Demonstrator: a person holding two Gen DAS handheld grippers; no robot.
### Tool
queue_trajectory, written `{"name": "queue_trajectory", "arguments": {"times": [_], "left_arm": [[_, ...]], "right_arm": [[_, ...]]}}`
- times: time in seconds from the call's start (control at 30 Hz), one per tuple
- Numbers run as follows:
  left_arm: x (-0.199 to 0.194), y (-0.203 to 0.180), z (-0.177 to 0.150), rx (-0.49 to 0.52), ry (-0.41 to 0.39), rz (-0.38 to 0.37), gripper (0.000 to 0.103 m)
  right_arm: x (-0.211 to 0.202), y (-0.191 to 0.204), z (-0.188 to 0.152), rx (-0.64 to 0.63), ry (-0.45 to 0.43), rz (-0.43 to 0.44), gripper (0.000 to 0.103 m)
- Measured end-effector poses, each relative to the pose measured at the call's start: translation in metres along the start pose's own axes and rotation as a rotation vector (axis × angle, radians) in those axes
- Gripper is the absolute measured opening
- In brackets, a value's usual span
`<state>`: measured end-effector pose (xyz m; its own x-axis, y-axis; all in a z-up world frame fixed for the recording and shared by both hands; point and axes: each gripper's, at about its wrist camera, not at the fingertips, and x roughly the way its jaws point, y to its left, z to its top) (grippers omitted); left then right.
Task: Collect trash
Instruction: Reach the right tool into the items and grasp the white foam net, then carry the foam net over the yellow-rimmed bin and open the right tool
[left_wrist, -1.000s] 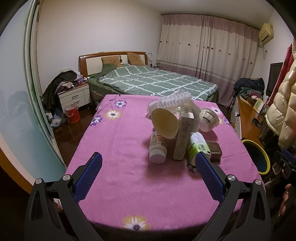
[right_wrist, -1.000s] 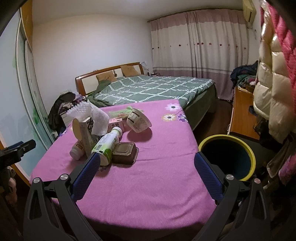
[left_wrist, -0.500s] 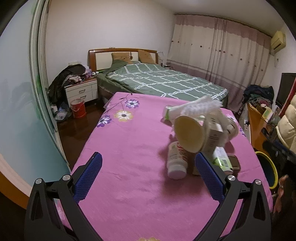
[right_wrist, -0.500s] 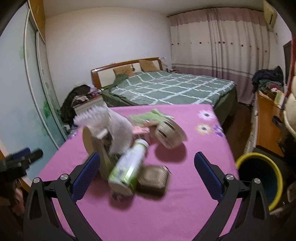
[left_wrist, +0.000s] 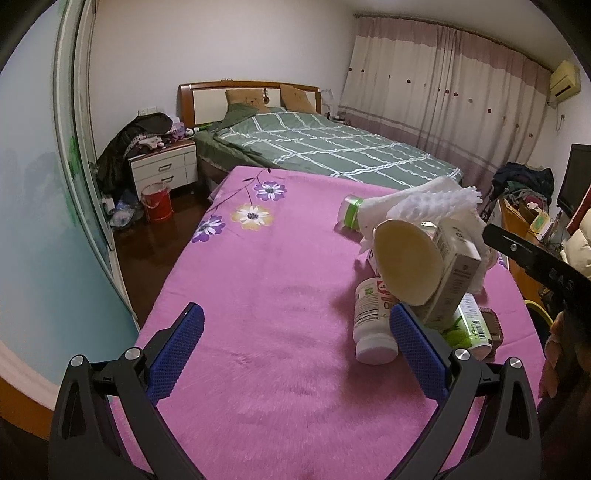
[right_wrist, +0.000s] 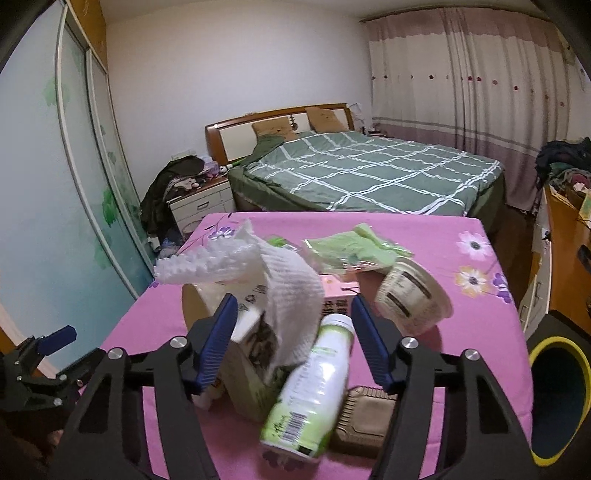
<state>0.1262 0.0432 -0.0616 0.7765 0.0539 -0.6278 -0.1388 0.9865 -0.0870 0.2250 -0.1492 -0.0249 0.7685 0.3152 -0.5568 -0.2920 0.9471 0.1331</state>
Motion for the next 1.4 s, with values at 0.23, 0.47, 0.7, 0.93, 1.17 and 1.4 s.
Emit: {"name": "queue_trajectory", "arguments": {"times": [0.23, 0.47, 0.7, 0.93, 1.17, 1.4], "left_arm": [[0.011, 0.002, 0.001, -0.002, 0.015, -0.012, 0.099], [0.021, 0.002, 0.001, -0.007, 0.032, -0.029, 0.099], [0.024, 0.001, -0.001, -0.004, 0.037, -0.041, 0.099], [0.020, 0.003, -0.002, -0.004, 0.034, -0.045, 0.099], [0.019, -0.004, -0.001, 0.008, 0.031, -0.060, 0.099], [0.017, -0.025, -0.003, 0.045, 0.032, -0.089, 0.099]], "right_arm": [[0.022, -0.002, 0.010, 0.006, 0.030, -0.024, 0.015], [0.022, -0.012, 0.029, 0.016, 0.003, -0.007, 0.002], [0.018, -0.016, 0.068, 0.010, -0.059, -0.015, 0.002], [-0.011, -0.022, 0.094, 0.021, -0.156, -0.021, 0.002], [-0.054, -0.050, 0.099, 0.060, -0.235, -0.058, 0.002], [-0.103, -0.092, 0.091, 0.106, -0.299, -0.142, 0.002]]}}
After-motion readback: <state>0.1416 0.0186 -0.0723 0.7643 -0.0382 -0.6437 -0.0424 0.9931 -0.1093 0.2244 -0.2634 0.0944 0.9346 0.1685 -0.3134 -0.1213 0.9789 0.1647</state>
